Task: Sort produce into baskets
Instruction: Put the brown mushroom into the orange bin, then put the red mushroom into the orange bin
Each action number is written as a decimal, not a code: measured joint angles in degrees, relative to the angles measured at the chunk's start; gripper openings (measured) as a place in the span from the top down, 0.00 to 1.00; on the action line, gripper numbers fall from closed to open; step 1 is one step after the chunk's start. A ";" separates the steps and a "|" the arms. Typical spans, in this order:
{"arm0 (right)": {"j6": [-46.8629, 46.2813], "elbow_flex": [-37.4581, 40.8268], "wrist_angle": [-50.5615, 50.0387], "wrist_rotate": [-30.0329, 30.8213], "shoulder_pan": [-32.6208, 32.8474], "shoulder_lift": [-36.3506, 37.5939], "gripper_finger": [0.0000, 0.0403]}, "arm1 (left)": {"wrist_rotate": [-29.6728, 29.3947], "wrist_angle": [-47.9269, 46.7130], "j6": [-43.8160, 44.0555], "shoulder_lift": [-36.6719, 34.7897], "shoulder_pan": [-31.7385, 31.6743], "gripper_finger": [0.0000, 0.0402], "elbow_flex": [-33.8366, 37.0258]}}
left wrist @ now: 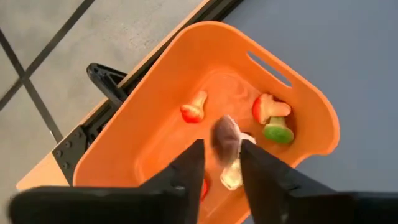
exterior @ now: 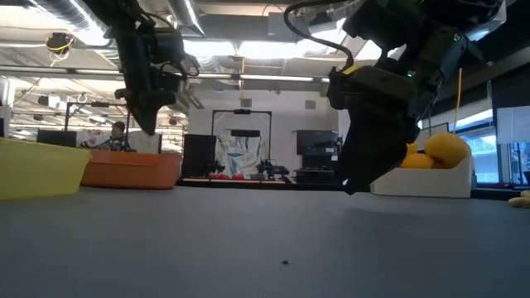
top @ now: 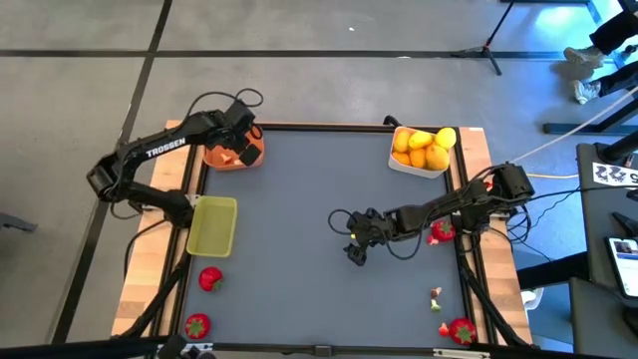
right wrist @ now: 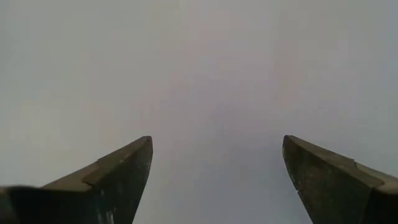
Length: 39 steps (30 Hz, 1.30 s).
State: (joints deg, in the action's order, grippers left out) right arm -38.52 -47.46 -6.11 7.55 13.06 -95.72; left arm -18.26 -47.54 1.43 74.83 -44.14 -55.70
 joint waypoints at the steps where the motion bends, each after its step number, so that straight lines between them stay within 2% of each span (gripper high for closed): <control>1: 0.00 0.00 0.00 0.00 0.02 0.00 0.11 | 0.12 -0.10 0.04 0.00 -0.17 0.72 0.00; 5: 0.49 -0.03 -0.90 -1.05 0.00 0.63 0.13 | 0.32 -0.25 1.20 -0.09 0.21 0.61 0.02; 9: 1.50 -2.17 -8.26 -1.20 0.09 4.38 0.20 | 5.10 0.78 1.70 -0.29 2.78 0.56 0.02; 16: 1.38 -5.75 -27.37 -5.68 2.02 12.76 0.32 | 13.74 7.72 1.49 -0.44 12.45 0.56 0.02; 22: -1.74 -6.30 -44.14 -6.08 5.45 17.90 0.39 | 13.91 14.14 4.20 -0.44 21.42 0.56 0.02; 28: -1.90 -6.28 -58.22 -6.49 9.53 18.13 0.42 | 13.88 19.76 5.96 0.21 28.19 0.57 0.04; 35: 1.32 -2.78 -59.89 -6.79 12.95 17.83 0.42 | 13.13 23.91 6.01 0.33 33.22 0.57 0.04; 39: 2.68 0.29 -60.22 -9.17 11.64 16.63 0.42 | 12.96 26.43 5.43 0.33 34.64 0.57 0.04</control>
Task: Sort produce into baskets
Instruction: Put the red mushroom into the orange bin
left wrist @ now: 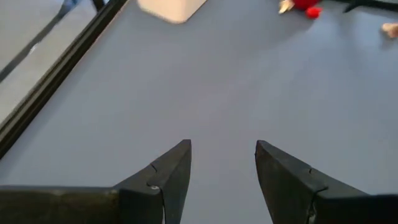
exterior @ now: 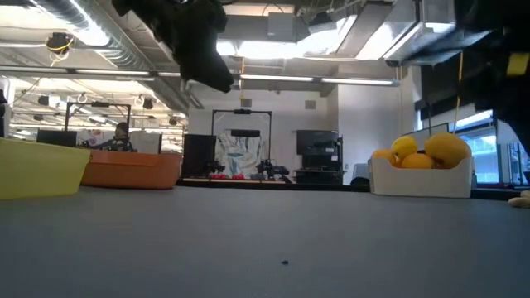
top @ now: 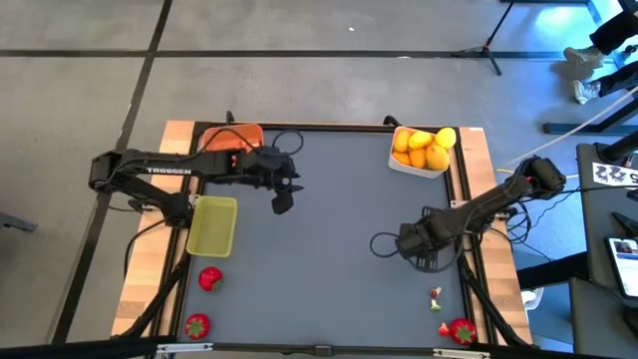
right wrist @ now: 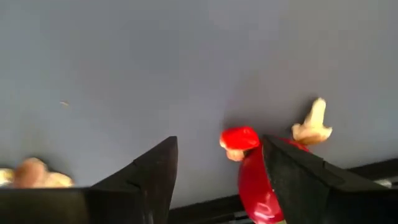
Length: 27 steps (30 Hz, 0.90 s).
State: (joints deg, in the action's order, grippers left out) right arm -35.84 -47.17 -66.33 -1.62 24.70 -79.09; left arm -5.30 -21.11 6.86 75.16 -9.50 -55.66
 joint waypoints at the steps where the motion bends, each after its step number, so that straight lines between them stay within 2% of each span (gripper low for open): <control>1: 0.39 0.55 -0.03 -0.83 -0.61 -0.50 0.42 | 0.01 0.65 -0.46 0.00 0.21 0.57 0.00; 12: 8.29 1.17 -0.07 -3.31 -6.13 -7.73 0.42 | -0.10 1.27 -2.72 -0.01 -0.09 0.57 0.00; 22: 14.45 1.16 -1.52 -3.56 -6.37 -13.93 0.21 | -0.09 1.23 -4.06 -0.02 -0.08 0.57 0.00; 27: 16.50 1.15 -1.08 -2.59 -6.37 -17.62 0.21 | -0.09 1.20 -4.12 -0.02 -0.09 0.57 0.00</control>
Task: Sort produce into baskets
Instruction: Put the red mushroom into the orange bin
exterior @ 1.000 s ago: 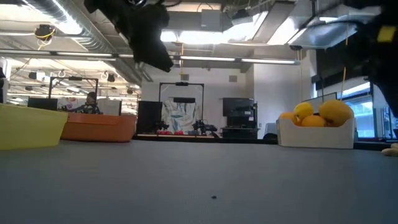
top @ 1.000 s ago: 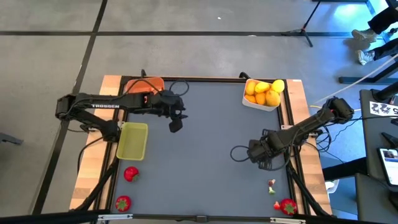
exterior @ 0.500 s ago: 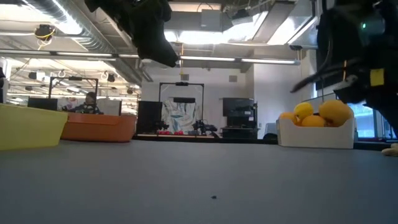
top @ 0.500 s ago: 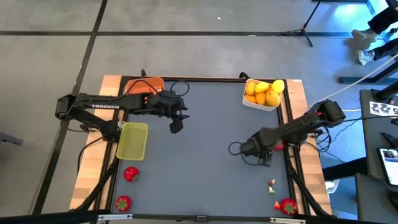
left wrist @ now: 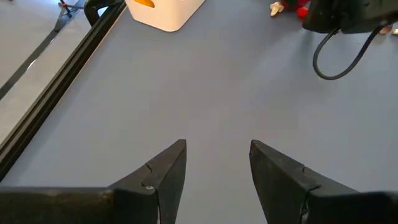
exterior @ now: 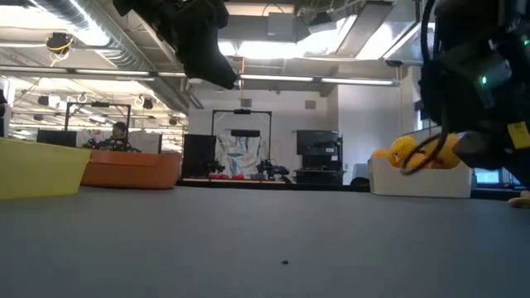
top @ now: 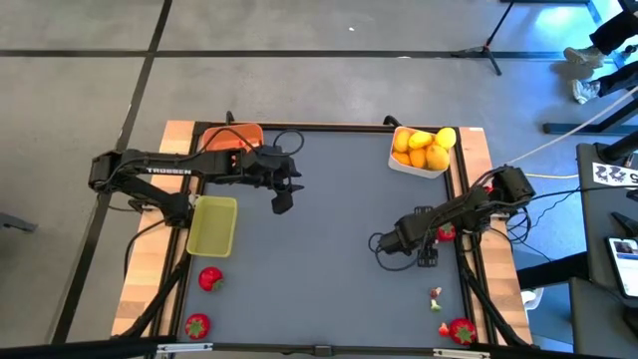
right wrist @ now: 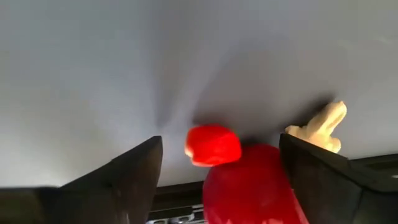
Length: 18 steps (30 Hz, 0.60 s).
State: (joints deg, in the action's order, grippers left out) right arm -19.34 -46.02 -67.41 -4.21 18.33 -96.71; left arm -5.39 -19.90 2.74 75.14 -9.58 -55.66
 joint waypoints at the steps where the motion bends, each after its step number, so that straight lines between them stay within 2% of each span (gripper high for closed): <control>1: 0.54 0.00 -0.02 0.31 0.00 -0.99 0.22 | 0.00 -0.02 0.00 0.00 0.02 0.57 0.00; 5: 2.99 -0.15 -0.27 1.07 0.00 -3.63 0.34 | 0.00 -0.02 -0.02 0.02 0.01 0.57 0.00; 14: 3.28 -1.30 0.05 2.43 0.02 -3.91 0.79 | 0.01 -0.63 -0.02 0.02 0.00 0.57 0.00; 18: 3.55 -3.51 1.14 5.04 0.02 -2.42 0.90 | 0.01 1.07 -0.04 0.00 0.26 0.57 0.98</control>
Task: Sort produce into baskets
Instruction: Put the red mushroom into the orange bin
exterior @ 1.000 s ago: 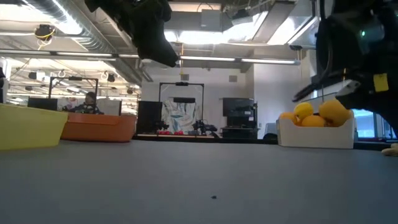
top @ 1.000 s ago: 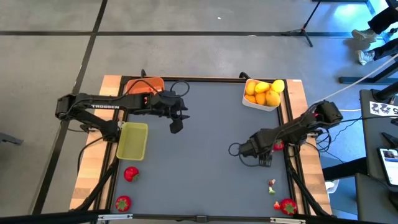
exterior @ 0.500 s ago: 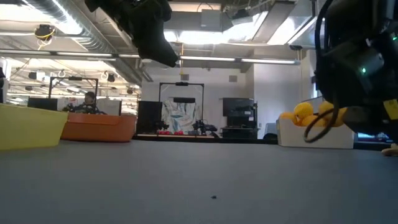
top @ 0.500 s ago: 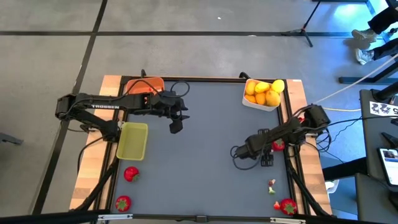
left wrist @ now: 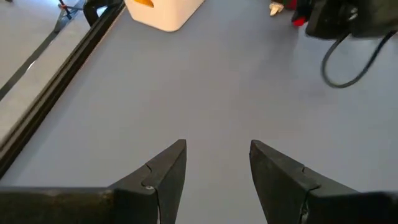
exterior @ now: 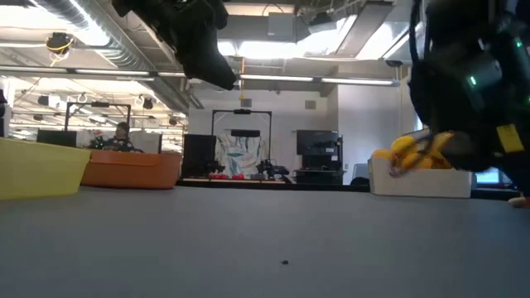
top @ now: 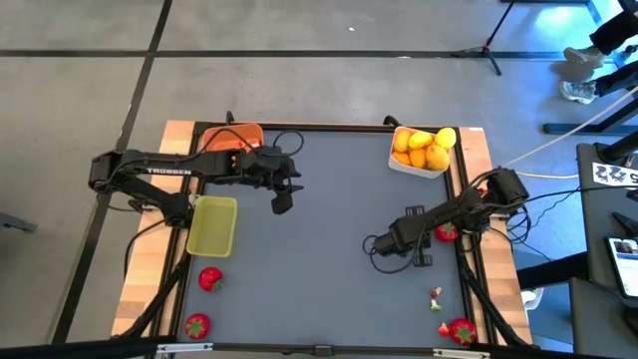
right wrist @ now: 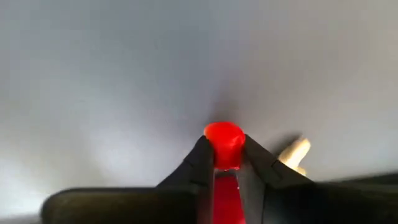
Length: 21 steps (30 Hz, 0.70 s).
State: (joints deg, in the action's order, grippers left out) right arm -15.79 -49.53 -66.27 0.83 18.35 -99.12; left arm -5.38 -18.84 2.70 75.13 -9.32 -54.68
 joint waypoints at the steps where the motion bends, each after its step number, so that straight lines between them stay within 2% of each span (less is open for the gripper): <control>1: 0.00 -0.42 0.37 0.26 0.00 0.96 0.91 | -0.01 1.12 -0.09 0.00 0.11 0.57 0.99; 6: -1.54 -0.64 7.71 0.57 0.00 8.68 0.89 | 0.07 13.57 2.79 0.04 1.46 0.57 10.25; 12: -3.31 -0.40 25.20 6.37 0.00 14.83 0.88 | 0.39 30.63 9.59 2.97 4.89 0.57 18.15; 18: -3.36 -0.40 41.65 10.81 0.00 14.37 0.87 | 0.41 43.53 12.85 12.29 9.22 0.57 18.63; 21: -3.37 -0.40 47.65 15.53 0.00 14.42 0.87 | 1.01 52.02 11.86 16.37 11.09 0.57 18.44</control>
State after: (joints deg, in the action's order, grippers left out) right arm -19.16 -49.93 -18.62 16.36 18.35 -84.71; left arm -4.37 33.18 14.56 91.51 1.77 -36.24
